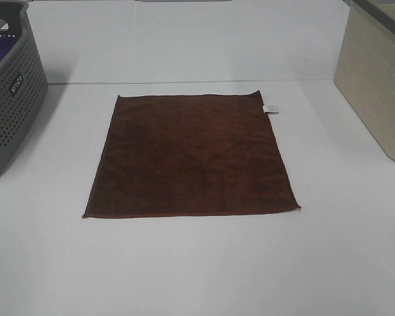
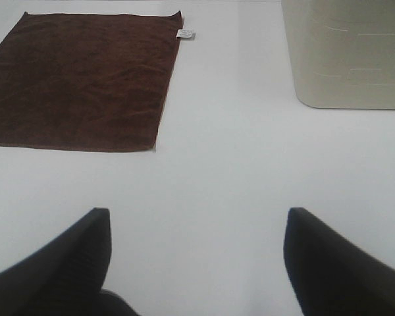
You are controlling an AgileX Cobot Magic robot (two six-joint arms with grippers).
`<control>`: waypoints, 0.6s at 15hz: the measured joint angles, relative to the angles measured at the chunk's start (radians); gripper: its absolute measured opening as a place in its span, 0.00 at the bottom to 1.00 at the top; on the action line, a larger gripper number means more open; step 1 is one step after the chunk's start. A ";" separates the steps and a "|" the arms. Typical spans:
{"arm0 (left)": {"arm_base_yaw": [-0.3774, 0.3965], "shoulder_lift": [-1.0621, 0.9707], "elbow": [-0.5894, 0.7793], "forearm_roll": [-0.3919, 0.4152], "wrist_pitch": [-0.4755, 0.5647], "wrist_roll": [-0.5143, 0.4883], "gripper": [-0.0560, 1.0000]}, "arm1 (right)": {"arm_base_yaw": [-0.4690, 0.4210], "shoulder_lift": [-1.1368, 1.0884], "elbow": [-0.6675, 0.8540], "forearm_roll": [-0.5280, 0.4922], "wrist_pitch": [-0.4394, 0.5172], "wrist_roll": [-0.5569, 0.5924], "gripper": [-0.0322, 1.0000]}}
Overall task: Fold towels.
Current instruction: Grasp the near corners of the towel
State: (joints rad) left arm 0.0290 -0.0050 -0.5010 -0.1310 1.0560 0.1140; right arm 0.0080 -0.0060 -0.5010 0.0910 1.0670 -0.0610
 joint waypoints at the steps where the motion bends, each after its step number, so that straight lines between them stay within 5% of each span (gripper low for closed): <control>1: 0.000 0.000 0.000 0.000 0.000 0.000 0.72 | 0.000 0.000 0.000 0.000 0.000 0.000 0.71; 9: 0.000 0.000 0.000 0.000 0.000 0.000 0.72 | 0.000 0.000 0.000 0.000 0.000 0.000 0.71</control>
State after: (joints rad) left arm 0.0290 -0.0050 -0.5010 -0.1310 1.0560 0.1140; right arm 0.0080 -0.0060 -0.5010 0.0910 1.0670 -0.0610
